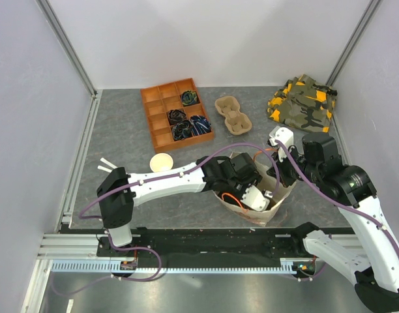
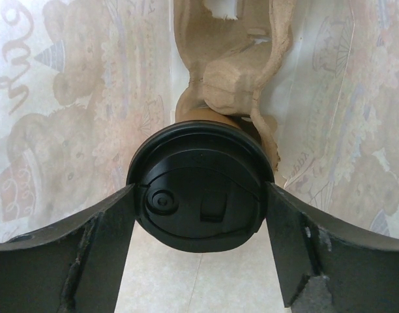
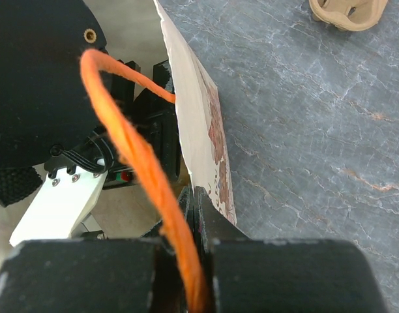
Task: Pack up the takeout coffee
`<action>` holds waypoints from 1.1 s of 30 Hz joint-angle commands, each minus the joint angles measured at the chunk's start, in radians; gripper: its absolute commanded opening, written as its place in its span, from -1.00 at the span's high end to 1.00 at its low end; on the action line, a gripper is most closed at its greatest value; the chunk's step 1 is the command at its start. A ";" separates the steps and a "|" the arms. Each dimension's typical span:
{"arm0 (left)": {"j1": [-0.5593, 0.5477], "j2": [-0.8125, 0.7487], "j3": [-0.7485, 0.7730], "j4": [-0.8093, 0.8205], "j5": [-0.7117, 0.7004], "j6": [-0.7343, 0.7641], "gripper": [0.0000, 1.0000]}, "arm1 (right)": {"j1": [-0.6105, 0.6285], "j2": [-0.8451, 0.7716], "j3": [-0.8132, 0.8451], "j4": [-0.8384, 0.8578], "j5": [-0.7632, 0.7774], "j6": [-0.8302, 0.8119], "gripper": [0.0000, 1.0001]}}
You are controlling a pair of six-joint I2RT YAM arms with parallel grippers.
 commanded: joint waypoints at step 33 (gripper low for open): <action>-0.012 -0.063 0.127 -0.133 0.043 -0.036 -0.97 | 0.002 -0.001 -0.025 0.028 0.023 -0.014 1.00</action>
